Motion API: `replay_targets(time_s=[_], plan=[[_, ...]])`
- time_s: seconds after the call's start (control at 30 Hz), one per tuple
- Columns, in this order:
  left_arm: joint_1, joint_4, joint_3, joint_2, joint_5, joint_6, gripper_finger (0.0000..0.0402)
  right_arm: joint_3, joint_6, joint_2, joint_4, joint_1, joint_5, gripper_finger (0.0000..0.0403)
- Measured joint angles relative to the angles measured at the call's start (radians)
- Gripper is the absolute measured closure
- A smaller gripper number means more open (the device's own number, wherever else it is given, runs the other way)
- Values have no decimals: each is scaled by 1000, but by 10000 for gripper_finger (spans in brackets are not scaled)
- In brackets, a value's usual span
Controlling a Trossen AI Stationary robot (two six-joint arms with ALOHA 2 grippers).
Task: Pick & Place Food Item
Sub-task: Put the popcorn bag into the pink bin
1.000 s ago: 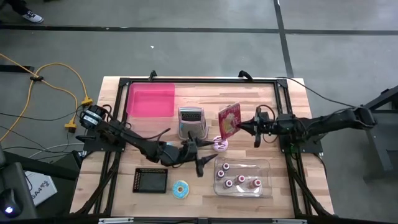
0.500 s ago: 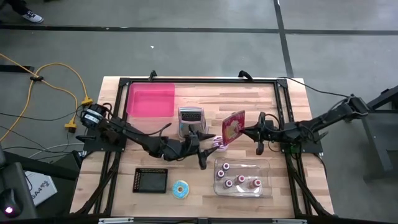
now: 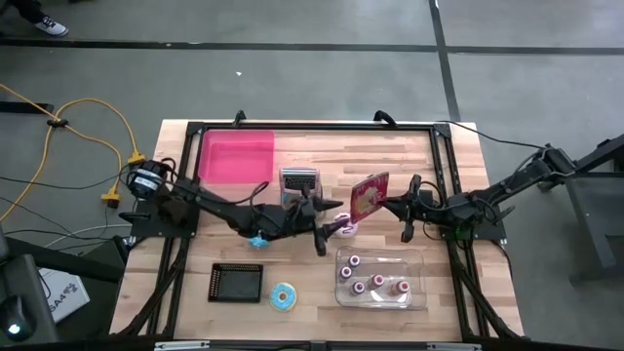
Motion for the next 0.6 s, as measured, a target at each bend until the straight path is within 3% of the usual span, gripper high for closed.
replay_targets(time_s=[0.6], plan=[[88, 3, 1, 0, 102, -27, 170, 0, -34, 2, 14, -35, 17, 399]])
